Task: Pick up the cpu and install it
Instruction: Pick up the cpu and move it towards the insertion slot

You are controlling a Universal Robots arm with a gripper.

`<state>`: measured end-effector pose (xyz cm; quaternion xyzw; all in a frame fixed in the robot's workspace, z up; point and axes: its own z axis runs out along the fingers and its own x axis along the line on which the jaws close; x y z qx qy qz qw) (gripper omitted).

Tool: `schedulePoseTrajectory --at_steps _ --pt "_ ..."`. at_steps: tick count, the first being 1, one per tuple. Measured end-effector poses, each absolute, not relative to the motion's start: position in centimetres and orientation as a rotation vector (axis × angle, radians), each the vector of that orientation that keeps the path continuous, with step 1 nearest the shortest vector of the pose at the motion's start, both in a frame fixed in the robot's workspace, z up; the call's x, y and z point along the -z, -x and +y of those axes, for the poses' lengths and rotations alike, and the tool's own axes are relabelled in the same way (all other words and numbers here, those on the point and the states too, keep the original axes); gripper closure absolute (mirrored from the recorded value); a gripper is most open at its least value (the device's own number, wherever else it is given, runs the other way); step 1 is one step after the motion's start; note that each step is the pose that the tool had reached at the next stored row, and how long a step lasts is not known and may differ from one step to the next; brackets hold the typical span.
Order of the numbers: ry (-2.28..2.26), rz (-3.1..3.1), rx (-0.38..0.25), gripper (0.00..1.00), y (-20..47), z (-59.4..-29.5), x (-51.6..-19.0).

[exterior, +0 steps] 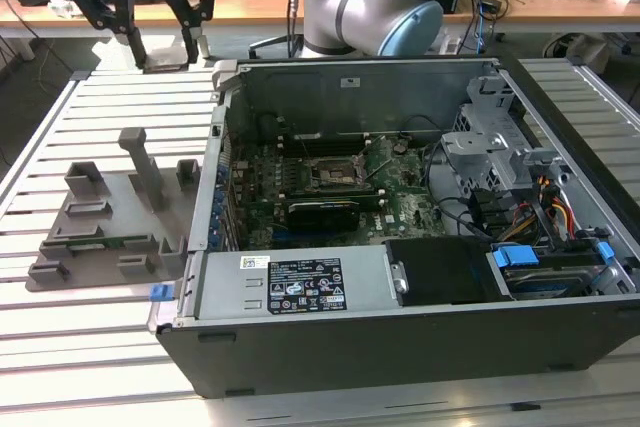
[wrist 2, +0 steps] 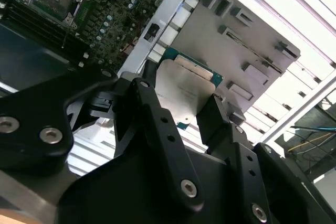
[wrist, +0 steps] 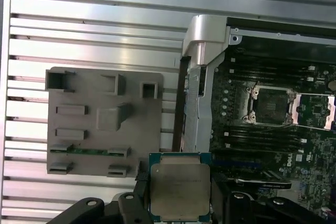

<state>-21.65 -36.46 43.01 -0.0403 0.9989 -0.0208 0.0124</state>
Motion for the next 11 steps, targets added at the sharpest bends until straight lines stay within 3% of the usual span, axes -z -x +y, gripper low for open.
schedulePoseTrajectory --at_steps 11 --pt "0.122 3.115 0.065 0.45 19.0 -36.3 -41.9"
